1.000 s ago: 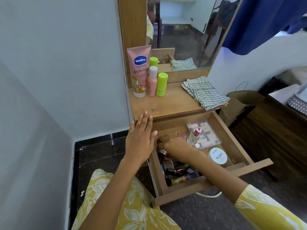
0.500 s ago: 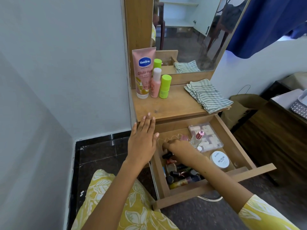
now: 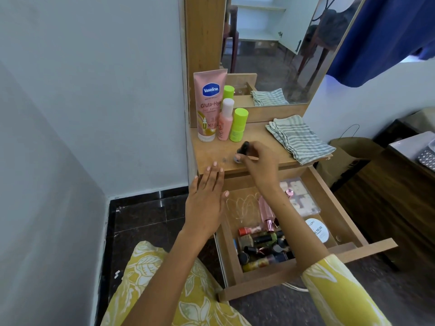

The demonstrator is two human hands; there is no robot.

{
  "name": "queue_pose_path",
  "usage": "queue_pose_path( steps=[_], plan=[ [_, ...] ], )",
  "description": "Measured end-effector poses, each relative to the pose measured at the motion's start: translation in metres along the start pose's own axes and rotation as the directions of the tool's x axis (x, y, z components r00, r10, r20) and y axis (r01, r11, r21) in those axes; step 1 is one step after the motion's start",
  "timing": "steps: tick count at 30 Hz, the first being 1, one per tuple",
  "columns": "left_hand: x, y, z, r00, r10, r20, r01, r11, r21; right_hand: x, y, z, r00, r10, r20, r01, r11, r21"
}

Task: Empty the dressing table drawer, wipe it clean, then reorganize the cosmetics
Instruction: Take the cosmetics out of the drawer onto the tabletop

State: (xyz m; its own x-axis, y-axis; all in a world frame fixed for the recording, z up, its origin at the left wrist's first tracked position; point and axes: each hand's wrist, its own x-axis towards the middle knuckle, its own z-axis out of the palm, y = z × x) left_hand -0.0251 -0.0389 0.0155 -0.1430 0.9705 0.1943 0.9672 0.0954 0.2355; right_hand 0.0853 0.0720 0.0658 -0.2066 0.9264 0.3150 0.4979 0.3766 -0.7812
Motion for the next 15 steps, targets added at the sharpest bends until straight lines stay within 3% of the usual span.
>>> queue_pose_path(
  steps=[9, 15],
  plan=[
    [-0.001, 0.001, 0.000, 1.000, 0.000, -0.004, 0.000, 1.000, -0.010, 0.034, -0.009, 0.050, 0.998, 0.032, -0.048, -0.030, 0.999, 0.039],
    [0.000, 0.001, 0.000, 1.000, -0.003, -0.007, 0.003, 1.000, -0.016, 0.026, -0.005, 0.033, 0.996, 0.083, -0.018, -0.082, 0.995, 0.064]
  ],
)
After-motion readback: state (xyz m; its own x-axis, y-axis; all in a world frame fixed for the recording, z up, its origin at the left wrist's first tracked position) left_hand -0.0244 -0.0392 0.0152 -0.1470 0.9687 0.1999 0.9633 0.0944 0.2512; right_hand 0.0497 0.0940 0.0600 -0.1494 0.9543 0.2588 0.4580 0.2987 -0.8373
